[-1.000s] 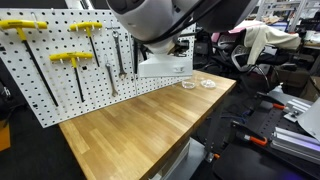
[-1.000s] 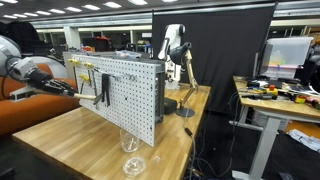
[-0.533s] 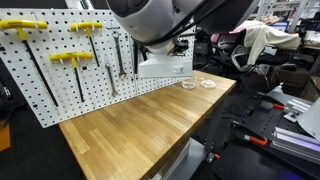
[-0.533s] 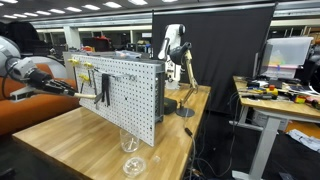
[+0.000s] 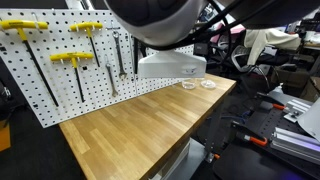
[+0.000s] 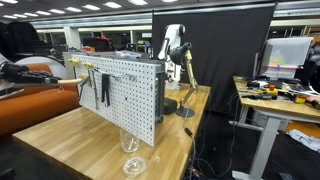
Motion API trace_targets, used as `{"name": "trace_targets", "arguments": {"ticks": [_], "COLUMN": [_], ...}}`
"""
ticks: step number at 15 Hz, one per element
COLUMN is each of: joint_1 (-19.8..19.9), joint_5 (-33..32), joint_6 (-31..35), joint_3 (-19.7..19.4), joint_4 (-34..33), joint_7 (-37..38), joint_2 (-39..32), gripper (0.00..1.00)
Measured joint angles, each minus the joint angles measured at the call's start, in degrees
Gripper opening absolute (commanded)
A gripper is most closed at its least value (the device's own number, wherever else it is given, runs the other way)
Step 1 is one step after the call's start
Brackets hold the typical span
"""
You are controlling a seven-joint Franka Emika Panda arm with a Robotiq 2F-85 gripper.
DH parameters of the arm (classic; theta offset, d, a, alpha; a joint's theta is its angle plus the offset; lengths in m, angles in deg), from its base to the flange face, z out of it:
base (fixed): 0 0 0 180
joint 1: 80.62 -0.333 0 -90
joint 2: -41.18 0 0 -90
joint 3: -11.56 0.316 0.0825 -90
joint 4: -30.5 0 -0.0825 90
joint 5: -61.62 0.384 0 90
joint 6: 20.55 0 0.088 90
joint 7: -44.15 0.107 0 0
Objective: Hang the hammer on the wall
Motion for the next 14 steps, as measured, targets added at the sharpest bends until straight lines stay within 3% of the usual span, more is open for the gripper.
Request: {"name": "trace_targets", "arguments": {"ticks": [9,14], "joint_1": [-1.3,-1.3], "joint_5": [-0.9,-8.3], "joint_6": [-6.2,-7.0], "joint_3": [1.8,2.0], "joint_4": [1.2,1.2], "joint_7": [0.4,0.2], "joint_2": [2.6,4.2], "gripper": [0.08,0.08]}}
